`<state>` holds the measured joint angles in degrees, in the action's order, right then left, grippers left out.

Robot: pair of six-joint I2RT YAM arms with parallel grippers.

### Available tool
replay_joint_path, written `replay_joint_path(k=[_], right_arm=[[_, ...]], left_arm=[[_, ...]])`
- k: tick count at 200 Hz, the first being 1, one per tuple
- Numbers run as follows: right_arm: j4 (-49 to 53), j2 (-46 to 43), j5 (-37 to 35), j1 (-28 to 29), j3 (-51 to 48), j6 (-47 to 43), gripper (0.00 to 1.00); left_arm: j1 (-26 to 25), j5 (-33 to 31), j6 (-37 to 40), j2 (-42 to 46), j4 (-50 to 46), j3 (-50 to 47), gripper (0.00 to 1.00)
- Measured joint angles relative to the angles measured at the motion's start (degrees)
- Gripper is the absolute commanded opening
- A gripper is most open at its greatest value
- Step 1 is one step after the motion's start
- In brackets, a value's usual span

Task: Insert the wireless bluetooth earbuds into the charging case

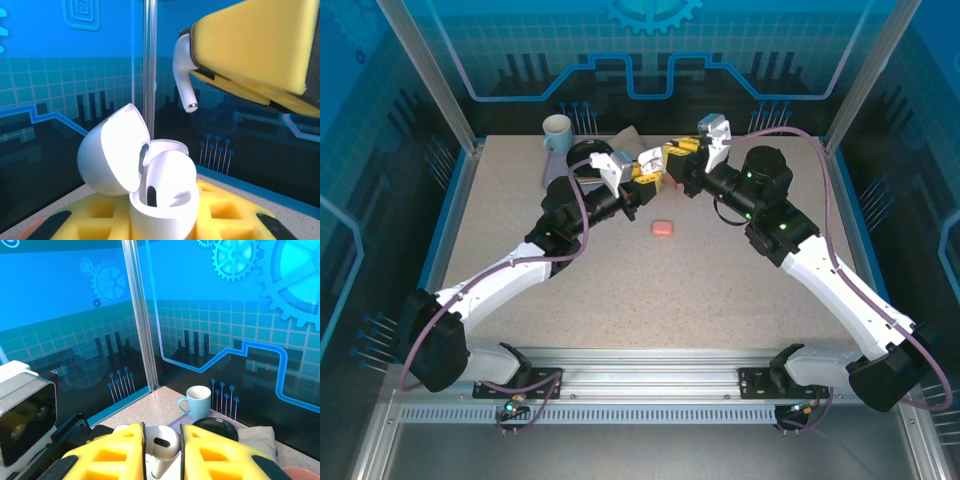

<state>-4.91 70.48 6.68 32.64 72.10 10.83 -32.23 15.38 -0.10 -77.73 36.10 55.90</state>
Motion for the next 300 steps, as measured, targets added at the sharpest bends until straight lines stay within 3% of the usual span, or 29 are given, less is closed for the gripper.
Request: replay_joint_path(k=[300], right_arm=[[0.5, 1.2, 0.3, -1.8, -2.4, 0.2, 0.17]], left_arm=[[-0.3, 0.1, 0.0, 0.0, -1.6, 0.2, 0.0]])
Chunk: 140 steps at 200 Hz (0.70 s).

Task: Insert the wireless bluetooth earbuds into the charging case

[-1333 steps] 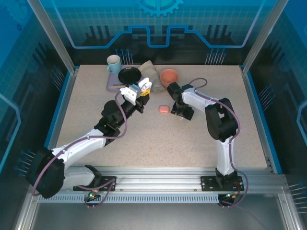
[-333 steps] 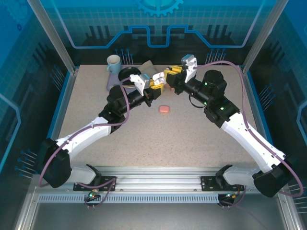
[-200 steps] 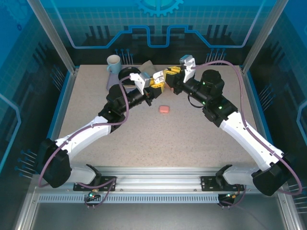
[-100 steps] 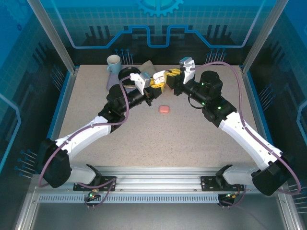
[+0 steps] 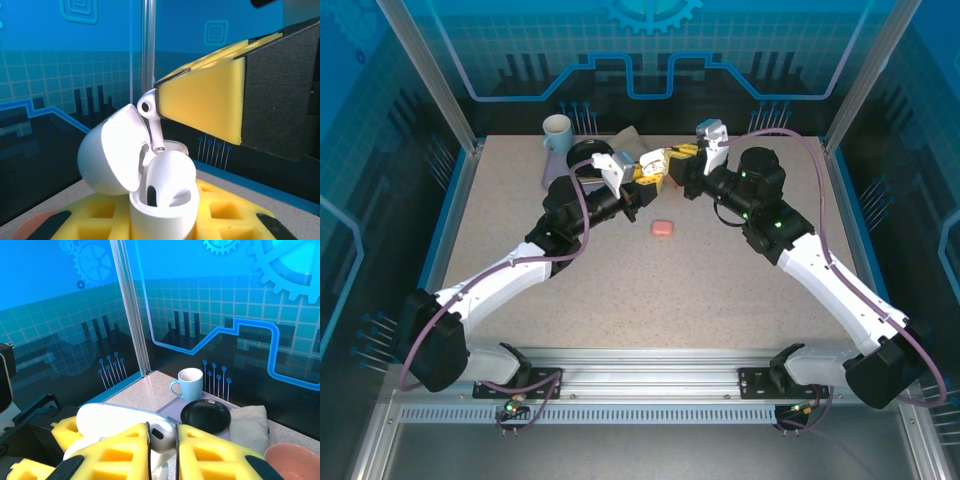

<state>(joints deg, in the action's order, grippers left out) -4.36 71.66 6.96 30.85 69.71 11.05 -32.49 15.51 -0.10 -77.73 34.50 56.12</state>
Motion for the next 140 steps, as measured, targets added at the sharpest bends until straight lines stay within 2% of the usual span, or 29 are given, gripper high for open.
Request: replay_joint_path(k=[71, 140], right_arm=[[1.0, -0.4, 0.6, 0.3, 0.0, -1.1, 0.18], [2.2, -1.1, 0.6, 1.0, 0.0, -2.3, 0.3]], left_arm=[[0.0, 0.0, 0.0, 0.0, 0.0, 0.0, 0.0], [0.0, 0.0, 0.0, -0.3, -0.2, 0.7, 0.0]])
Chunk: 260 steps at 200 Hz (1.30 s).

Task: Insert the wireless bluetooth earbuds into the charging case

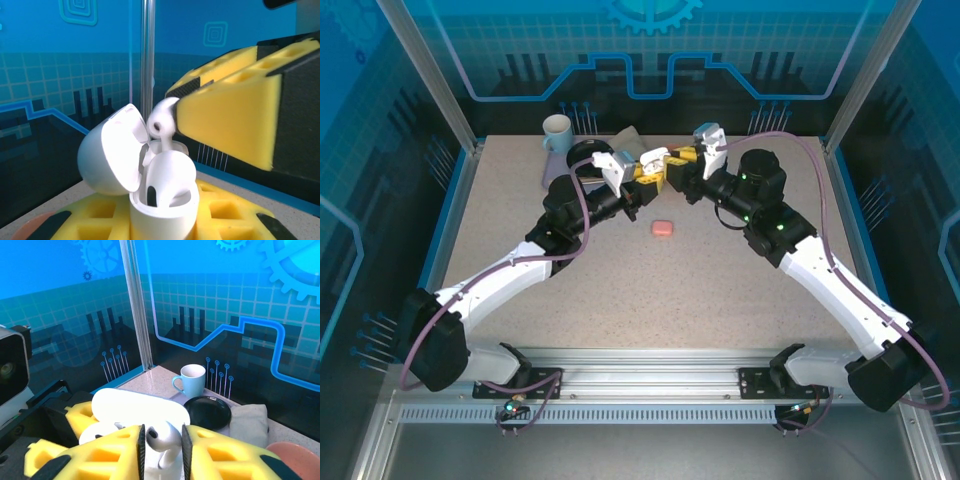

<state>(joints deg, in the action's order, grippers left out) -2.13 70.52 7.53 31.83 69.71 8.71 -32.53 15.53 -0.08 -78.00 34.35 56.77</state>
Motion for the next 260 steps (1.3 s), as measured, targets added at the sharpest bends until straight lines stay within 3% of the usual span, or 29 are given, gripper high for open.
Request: replay_joint_path(k=[81, 135, 202, 260], right_arm=[[1.1, -0.6, -0.2, -0.1, 0.0, 0.7, 0.41], [6.9, -3.3, -0.6, -5.1, 4.7, 6.6, 0.51], [31.1, 16.9, 1.2, -6.4, 29.7, 12.9, 0.54], [48.8, 32.5, 1.8, -6.4, 43.3, 14.4, 0.51]], left_arm=[[0.0, 0.0, 0.0, -0.1, 0.5, 0.1, 0.0], [0.0, 0.0, 0.2, -1.0, 0.6, -0.1, 0.0], [0.0, 3.2, 5.2, -1.2, -2.4, -2.6, 0.0], [0.0, 5.4, 8.0, -1.3, -5.6, -4.5, 0.0]])
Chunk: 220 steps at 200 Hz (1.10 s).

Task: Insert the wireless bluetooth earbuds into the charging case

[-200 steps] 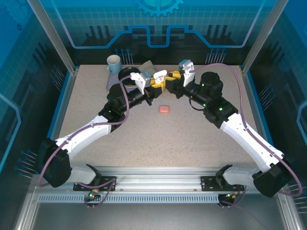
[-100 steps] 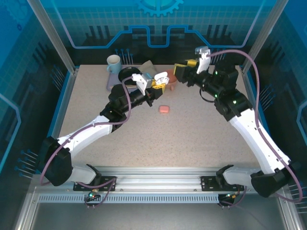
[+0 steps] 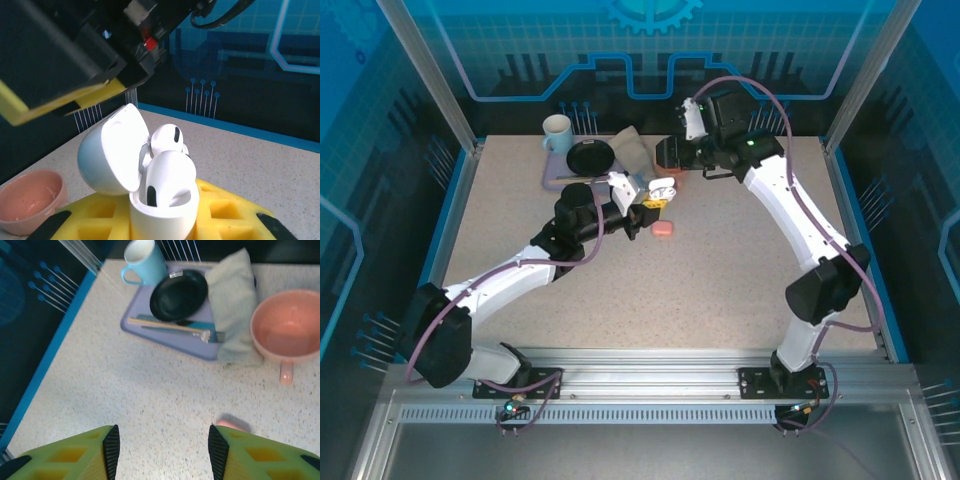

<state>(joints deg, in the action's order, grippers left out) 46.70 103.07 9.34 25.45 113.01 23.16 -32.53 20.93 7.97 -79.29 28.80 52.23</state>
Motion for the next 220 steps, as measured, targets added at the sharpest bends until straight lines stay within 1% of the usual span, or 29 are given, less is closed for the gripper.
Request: replay_joint_path(k=[38, 52, 85, 99, 111, 135, 173, 191, 220], right_arm=[[5.1, 1.0, 0.2, 0.7, 1.3, -0.2, 0.46], [5.3, -0.5, 0.0, 1.9, -0.6, -0.3, 0.45], [4.5, -10.0, -2.3, 5.3, -10.1, 0.0, 0.45], [4.0, -14.9, -2.9, 6.0, -14.6, 0.8, 0.46], [3.6, -18.8, -3.4, 6.0, -18.3, 1.7, 0.48], [1.8, -23.4, -4.9, 3.6, -24.1, 5.0, 0.51], [-1.8, -25.3, -8.3, -2.2, -33.9, 10.1, 0.53], [-3.4, -25.5, -9.5, -4.4, -38.9, 12.9, 0.53], [-5.4, -25.5, -11.5, -5.9, -45.4, 16.2, 0.54]], left_arm=[[0.0, -0.1, -0.1, -0.9, 0.0, 0.0, 0.0], [0.3, 0.0, -0.4, -1.7, 0.1, 0.0, 0.0], [1.5, 0.1, -2.8, -4.2, 0.6, 0.0, 0.0], [1.8, -0.3, -4.1, -5.1, 1.6, 0.0, 0.0], [2.3, -0.5, -5.1, -5.4, 2.4, 0.0, 0.0], [2.7, -0.5, -6.8, -5.5, 3.2, 0.0, 0.0], [2.8, -0.5, -11.5, -5.5, 3.1, -0.3, 0.0], [2.6, -0.6, -15.9, -5.5, 1.5, -1.1, 0.0], [1.8, -0.4, -26.2, -8.1, -3.3, -1.3, 0.0]])
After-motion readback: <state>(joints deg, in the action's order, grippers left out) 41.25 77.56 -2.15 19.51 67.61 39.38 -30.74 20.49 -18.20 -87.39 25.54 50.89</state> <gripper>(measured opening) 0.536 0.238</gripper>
